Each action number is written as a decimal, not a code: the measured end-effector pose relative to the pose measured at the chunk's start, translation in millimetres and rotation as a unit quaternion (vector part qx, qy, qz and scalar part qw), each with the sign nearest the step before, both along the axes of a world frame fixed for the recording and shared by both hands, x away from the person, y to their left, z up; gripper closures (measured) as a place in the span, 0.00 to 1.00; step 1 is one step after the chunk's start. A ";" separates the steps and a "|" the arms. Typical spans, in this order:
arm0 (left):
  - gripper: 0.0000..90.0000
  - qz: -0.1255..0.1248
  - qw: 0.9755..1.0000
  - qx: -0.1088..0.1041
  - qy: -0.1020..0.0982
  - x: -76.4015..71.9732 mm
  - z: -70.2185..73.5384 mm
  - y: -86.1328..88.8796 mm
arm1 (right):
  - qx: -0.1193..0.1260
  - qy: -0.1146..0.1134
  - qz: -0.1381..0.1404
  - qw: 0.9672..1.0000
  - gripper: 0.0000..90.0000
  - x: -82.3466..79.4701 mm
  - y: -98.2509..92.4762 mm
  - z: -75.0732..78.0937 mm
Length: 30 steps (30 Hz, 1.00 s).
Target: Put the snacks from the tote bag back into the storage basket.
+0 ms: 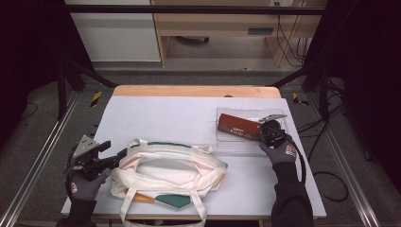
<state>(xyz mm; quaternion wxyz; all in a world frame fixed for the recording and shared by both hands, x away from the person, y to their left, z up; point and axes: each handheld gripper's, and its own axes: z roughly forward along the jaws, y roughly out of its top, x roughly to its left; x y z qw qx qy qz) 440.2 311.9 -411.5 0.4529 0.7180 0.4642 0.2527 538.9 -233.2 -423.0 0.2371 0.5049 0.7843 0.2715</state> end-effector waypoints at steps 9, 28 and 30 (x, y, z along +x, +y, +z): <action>0.29 -0.001 1.000 0.000 0.000 0.2 0.1 0.0 | -0.012 -0.016 -0.019 1.000 0.98 4.5 -3.5 -1.2; 0.29 0.000 1.000 0.003 0.003 1.4 -1.2 0.7 | -0.015 -0.035 -0.044 0.998 0.96 15.1 -9.8 -4.1; 0.29 0.000 1.000 0.003 0.003 1.5 -1.3 0.8 | -0.016 -0.035 -0.049 0.998 0.96 15.8 -9.3 -3.9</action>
